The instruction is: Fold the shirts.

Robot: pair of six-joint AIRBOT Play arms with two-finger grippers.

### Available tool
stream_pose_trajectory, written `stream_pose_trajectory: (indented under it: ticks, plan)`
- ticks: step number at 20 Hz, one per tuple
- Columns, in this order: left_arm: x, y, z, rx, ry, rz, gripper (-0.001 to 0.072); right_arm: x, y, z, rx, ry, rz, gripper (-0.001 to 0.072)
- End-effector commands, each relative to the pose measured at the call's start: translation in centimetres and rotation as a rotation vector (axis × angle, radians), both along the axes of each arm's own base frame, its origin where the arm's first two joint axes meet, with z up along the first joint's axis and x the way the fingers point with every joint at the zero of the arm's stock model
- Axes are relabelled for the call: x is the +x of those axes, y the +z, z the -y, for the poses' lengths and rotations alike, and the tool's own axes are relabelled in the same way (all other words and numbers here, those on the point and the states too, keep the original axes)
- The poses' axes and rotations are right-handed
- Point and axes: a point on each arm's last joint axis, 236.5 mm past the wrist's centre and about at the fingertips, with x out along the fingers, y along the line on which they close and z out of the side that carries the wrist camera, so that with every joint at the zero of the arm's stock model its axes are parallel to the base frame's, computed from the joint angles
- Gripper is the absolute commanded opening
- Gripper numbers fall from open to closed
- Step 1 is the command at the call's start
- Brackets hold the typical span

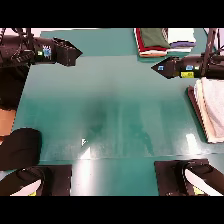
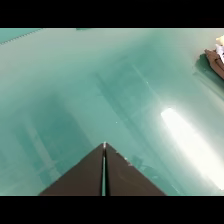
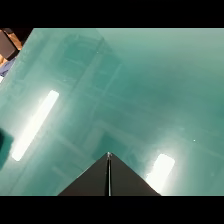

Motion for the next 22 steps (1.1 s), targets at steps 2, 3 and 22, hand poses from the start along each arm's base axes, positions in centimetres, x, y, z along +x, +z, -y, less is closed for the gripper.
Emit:
stream_pose_trajectory:
  ticks: [2, 3, 22]
  plan:
    - [0.0, 0.0, 0.0, 0.0, 0.0, 0.001, 0.0027, -0.1, 0.0, -0.1, 0.0, 0.003, -0.002, 0.002]
    - [0.0, 0.0, 0.0, -0.001, 0.0, 0.001, 0.0027, -0.1, 0.0, -0.1, 0.0, 0.004, -0.003, 0.002]
    - [-3.1, -8.1, -20.7, 0.398, 0.471, -0.267, 0.0027, -1.0, -0.7, -0.3, -0.014, 0.035, -0.038, 0.002]
